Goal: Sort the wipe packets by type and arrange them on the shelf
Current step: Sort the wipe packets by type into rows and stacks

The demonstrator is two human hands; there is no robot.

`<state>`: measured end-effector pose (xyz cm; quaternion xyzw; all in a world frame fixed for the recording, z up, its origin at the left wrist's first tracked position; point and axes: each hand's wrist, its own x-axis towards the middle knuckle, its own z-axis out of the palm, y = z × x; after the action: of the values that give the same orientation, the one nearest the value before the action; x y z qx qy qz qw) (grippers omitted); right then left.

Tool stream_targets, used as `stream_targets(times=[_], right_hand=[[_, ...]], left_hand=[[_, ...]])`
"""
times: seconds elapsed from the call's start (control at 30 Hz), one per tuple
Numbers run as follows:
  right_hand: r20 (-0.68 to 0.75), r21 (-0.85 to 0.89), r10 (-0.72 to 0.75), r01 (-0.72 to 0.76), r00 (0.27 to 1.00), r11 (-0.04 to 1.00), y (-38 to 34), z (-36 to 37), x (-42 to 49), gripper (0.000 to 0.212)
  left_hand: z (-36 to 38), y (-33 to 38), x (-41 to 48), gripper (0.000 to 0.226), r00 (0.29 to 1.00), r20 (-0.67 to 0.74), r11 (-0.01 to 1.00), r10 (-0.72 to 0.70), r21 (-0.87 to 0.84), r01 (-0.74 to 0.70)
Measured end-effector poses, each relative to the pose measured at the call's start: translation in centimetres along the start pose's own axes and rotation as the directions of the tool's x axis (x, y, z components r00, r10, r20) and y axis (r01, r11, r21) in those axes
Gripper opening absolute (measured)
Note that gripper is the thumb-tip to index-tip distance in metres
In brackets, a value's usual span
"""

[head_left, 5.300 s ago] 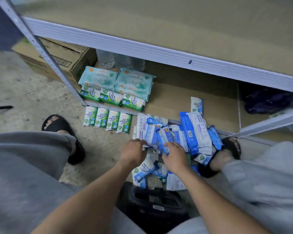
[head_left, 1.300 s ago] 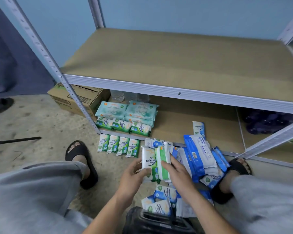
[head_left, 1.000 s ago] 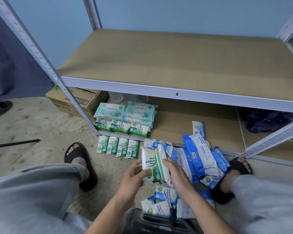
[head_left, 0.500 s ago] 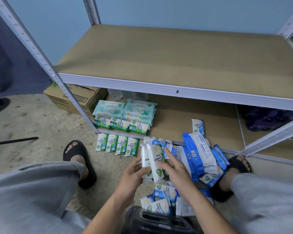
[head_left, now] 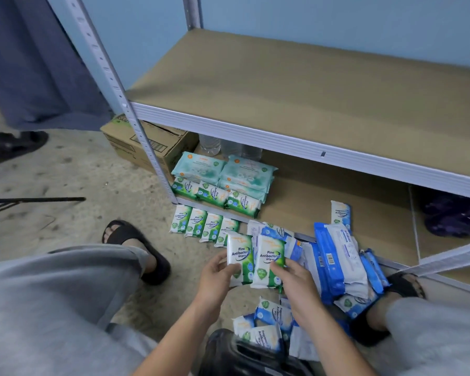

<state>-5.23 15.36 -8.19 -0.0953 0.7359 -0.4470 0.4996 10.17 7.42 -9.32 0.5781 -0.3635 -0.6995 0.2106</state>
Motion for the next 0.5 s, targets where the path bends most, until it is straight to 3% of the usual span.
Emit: stream_targets(times=[0.23,0.5], right_hand=[[-0.059,-0.253,0.09,-0.102,0.994,0.962,2.5,3.9,2.9,0.004],[-0.001,-0.507,0.138,-0.119,0.99,0.854,4.6,10.0,6.3,0.011]], left_hand=[[-3.7,-4.1,3.6,0.024,0.941,-0.287,0.984,-0.179,-0.076,0.163],[-9.5,-10.8,9.4,0.029,0.847,-0.464,0.941,-0.259,0.075,0.329]])
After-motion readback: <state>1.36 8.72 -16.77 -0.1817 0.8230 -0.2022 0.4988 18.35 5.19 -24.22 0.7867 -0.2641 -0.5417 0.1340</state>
